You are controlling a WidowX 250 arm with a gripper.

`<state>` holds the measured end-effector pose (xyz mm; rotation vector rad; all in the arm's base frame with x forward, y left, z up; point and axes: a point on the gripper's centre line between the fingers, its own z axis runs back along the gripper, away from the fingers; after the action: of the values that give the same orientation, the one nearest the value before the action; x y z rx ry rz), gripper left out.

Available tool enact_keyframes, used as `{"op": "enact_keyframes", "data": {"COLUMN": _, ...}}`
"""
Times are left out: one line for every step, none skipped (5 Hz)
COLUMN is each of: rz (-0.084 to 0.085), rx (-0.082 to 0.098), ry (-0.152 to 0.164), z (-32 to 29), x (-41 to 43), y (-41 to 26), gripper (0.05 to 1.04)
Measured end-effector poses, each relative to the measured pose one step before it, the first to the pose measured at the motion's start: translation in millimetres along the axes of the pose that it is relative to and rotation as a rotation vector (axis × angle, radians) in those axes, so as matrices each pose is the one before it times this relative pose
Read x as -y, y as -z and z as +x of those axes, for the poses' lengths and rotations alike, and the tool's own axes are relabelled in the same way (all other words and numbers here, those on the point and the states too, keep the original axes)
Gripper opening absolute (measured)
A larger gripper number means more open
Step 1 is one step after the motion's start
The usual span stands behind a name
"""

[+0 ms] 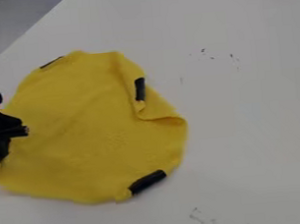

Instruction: Unfold the cloth from center to bottom left

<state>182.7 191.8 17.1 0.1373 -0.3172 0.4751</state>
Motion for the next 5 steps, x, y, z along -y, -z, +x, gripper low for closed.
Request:
{"op": "enact_keyframes", "data": {"rz": -0.0083, "rx": -0.0213, "ry": 0.0269, "z": 3.86, "x": -11.86, "y": 5.65, "gripper": 0.258}}
{"op": "enact_keyframes", "data": {"rz": 0.0073, "rx": -0.0069, "ry": 0.0121, "z": 6.2, "x": -12.09, "y": 4.31, "gripper": 0.533}}
{"op": "enact_keyframes", "data": {"rz": 0.0001, "rx": -0.0134, "ry": 0.0246, "z": 1.83, "x": -6.52, "y": 3.09, "gripper": 0.835}}
{"op": "enact_keyframes", "data": {"rz": 0.0254, "rx": -0.0106, "ry": 0.0356, "z": 8.91, "x": -9.39, "y": -5.61, "gripper": 1.012}}
{"op": "enact_keyframes", "data": {"rz": 0.0518, "rx": -0.0159, "ry": 0.0521, "z": 14.21, "x": -17.18, "y": -9.33, "gripper": 1.011}}
